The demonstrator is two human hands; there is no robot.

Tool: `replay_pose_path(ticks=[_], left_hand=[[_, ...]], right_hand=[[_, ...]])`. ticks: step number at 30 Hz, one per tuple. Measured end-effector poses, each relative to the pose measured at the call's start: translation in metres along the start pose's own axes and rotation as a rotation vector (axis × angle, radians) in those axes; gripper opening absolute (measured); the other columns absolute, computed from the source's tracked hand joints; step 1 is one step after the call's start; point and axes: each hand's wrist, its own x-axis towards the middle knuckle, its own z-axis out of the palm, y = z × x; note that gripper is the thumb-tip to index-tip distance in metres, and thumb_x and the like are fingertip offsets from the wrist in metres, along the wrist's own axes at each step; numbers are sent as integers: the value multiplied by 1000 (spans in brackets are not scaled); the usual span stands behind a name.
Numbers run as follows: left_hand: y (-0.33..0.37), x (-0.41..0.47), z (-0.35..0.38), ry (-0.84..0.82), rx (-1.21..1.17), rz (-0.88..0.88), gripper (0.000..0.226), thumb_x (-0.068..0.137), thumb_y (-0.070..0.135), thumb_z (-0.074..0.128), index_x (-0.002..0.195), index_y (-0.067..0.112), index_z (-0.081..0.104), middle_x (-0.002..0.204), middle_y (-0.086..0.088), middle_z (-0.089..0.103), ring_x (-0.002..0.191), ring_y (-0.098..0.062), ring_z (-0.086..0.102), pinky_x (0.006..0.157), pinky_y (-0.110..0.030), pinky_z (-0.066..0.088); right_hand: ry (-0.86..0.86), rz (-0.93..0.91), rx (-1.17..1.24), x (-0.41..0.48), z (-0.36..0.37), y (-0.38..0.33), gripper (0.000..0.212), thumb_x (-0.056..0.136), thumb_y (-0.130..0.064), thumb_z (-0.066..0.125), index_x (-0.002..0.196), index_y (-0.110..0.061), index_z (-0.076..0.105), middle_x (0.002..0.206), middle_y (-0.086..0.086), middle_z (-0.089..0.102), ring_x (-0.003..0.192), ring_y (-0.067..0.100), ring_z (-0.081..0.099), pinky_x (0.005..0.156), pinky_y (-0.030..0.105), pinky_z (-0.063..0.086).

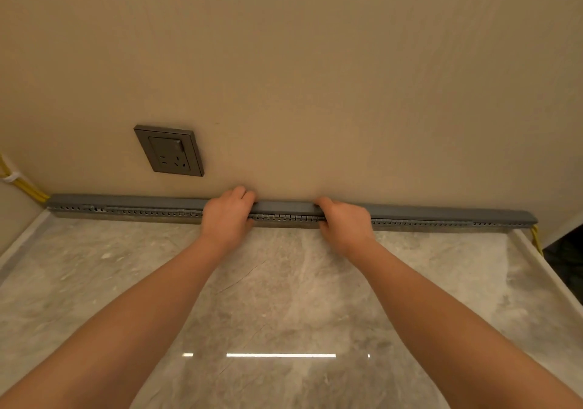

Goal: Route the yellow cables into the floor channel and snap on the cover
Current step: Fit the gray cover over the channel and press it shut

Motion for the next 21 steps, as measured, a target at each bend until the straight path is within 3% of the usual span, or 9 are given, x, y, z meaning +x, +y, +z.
replay_pose_path(ticks=[13, 21], left_hand=[[6, -1, 0, -16, 9, -7, 33, 78, 28, 72, 108, 19, 61, 103, -4, 58, 95, -25, 61, 62, -37, 50], [7, 3, -3, -2, -33, -23, 27, 82, 20, 68, 108, 17, 61, 105, -5, 58, 95, -26, 60, 60, -36, 47]], right_hand=[[-33, 99, -91, -5, -2, 19, 30, 87, -12, 52, 116, -15, 48, 92, 7, 71, 85, 34, 66, 59, 32, 38], [-43, 22, -181, 6, -7, 15, 31, 83, 1, 51, 110, -14, 50, 90, 4, 70, 82, 31, 66, 49, 28, 26]])
